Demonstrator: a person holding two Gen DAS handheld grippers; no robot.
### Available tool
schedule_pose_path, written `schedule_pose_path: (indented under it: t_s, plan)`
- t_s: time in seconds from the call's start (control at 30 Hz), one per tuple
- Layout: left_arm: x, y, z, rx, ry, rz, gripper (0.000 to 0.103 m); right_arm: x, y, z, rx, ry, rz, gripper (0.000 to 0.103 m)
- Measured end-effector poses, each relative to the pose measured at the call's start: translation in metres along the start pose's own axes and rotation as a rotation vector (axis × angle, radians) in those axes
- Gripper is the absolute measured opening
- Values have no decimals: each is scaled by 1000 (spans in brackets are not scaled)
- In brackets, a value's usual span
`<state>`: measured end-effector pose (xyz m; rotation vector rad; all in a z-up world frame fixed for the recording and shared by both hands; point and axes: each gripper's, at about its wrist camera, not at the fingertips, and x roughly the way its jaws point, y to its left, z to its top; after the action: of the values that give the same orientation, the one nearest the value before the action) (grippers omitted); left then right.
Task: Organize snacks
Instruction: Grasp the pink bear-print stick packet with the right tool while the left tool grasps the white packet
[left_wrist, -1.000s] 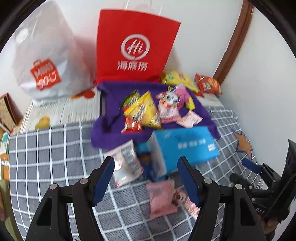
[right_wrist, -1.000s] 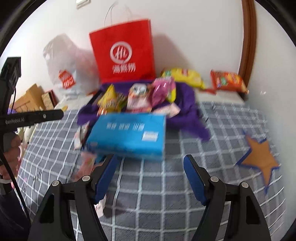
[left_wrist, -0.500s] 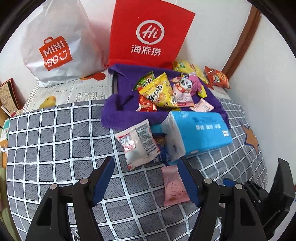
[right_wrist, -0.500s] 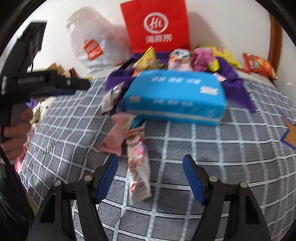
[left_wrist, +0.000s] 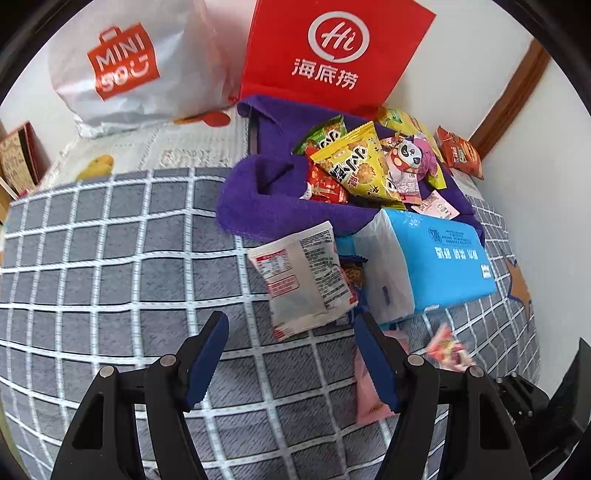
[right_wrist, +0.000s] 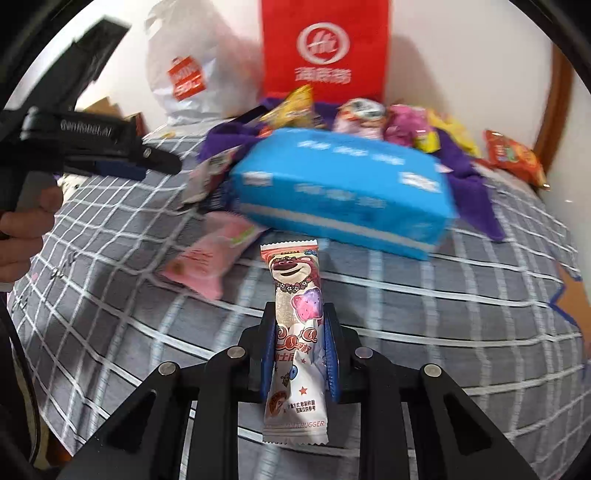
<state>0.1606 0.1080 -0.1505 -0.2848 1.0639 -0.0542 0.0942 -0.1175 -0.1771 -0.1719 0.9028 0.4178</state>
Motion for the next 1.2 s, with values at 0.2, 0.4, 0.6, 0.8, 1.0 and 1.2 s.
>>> schedule_pose_path:
  t_s: [0.2, 0.4, 0.6, 0.8, 1.0, 1.2]
  plan:
    - [23, -2, 11, -66, 22, -54, 69, -1, -57, 0, 114, 0, -86, 24]
    - [43, -2, 18, -135, 46, -84, 69, 8, -81, -7, 139, 21, -93, 24]
    - [54, -6, 25, -145, 29, -62, 67, 17, -85, -7, 146, 13, -70, 25]
    - [55, -15, 24, -88, -5, 2, 54, 23, -81, -3, 132, 6, -83, 26]
    - [41, -9, 18, -72, -8, -29, 46, 19, -81, -6, 152, 2, -73, 24]
    - [19, -5, 7, -54, -21, -46, 46, 7, -74, -8, 144, -11, -72, 24]
